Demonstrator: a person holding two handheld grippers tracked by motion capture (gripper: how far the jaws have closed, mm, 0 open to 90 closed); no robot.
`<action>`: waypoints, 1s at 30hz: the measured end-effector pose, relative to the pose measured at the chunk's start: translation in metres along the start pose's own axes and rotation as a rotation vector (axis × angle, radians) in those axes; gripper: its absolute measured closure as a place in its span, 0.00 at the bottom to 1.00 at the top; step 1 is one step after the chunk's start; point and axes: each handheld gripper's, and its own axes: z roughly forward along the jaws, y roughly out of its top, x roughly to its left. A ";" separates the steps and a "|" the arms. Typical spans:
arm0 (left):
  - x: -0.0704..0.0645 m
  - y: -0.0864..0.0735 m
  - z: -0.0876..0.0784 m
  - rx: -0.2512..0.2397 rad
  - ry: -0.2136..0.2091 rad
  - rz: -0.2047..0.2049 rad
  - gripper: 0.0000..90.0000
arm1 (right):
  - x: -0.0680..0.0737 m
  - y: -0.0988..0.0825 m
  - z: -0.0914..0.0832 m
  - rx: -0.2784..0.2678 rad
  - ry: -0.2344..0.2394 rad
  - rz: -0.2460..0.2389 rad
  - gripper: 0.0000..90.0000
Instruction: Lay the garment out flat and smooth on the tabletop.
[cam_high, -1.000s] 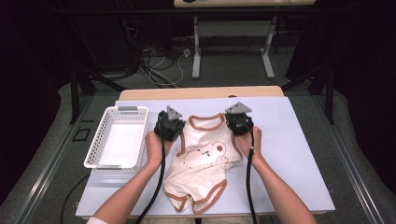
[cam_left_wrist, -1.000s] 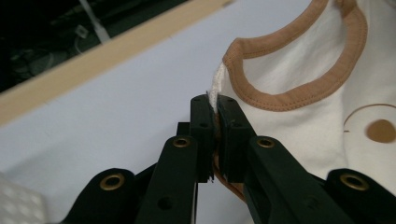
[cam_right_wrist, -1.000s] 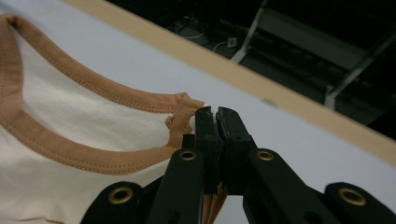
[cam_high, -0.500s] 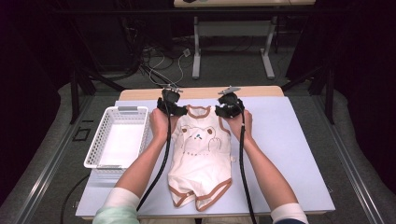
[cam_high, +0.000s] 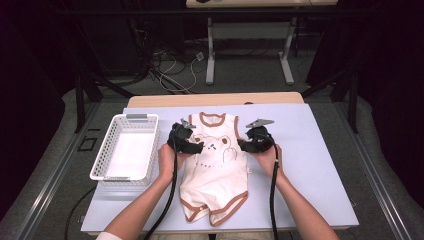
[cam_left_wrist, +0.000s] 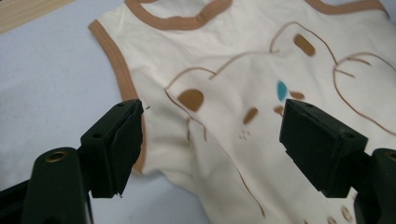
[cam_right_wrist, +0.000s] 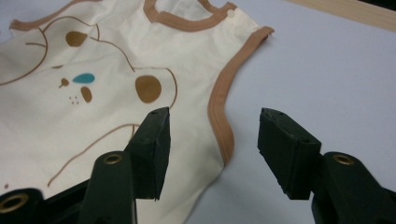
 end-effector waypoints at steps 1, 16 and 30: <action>-0.003 -0.005 -0.002 -0.007 -0.009 0.002 0.24 | -0.001 -0.004 -0.002 -0.006 0.003 0.004 0.51; -0.037 -0.069 -0.047 0.046 -0.121 0.109 0.27 | -0.006 -0.032 -0.005 0.057 -0.038 0.025 0.77; -0.034 -0.100 -0.051 0.021 -0.161 0.075 0.54 | 0.019 -0.032 0.008 0.060 0.026 0.040 0.88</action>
